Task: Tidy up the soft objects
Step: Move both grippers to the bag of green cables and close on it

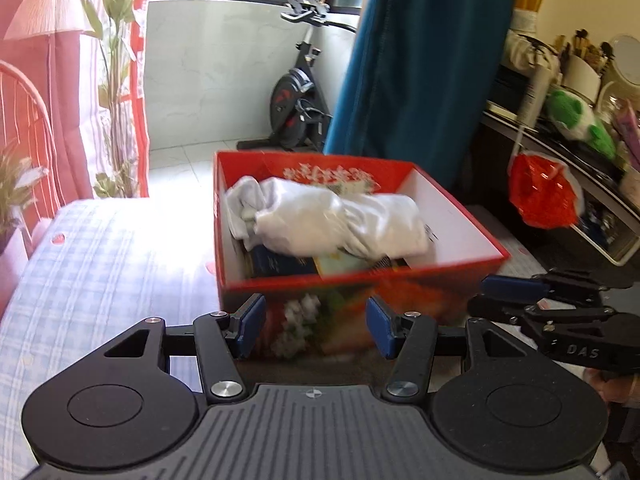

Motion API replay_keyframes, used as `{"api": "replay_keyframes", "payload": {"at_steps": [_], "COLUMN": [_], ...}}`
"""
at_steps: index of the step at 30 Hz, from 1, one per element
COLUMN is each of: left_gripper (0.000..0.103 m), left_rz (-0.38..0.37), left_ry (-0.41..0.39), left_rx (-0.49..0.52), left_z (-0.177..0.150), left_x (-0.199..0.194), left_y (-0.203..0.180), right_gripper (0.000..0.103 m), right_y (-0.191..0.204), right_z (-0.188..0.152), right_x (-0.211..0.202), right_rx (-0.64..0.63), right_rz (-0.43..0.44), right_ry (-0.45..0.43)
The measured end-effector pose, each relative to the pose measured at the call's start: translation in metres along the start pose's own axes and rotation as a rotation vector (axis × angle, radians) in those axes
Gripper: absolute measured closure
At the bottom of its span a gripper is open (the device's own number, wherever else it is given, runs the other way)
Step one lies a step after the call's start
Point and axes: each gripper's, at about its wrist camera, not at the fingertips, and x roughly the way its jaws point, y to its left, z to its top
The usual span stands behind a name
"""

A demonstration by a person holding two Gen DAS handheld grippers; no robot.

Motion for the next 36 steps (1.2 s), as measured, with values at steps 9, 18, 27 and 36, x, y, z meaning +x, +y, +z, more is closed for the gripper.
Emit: {"api": "replay_keyframes", "payload": {"at_steps": [9, 18, 27, 36], "left_gripper": [0.045, 0.045, 0.047, 0.058], "left_rz": [-0.034, -0.063, -0.09, -0.138], "left_ry": [0.107, 0.193, 0.251, 0.259], "left_rx": [-0.025, -0.051, -0.06, -0.094], "left_z": [-0.056, -0.089, -0.111, -0.121], "left_x": [0.005, 0.022, 0.044, 0.047], "left_y": [0.001, -0.001, -0.007, -0.009], "right_gripper": [0.064, 0.046, 0.043, 0.054], "right_y": [0.002, 0.014, 0.012, 0.005], "right_z": [-0.065, -0.097, -0.107, -0.11], "right_x": [-0.009, -0.007, -0.008, 0.005], "right_rx": [0.089, 0.107, 0.139, 0.169], "right_rz": [0.018, 0.015, 0.022, 0.055], "right_ry": [0.136, 0.231, 0.276, 0.286]}}
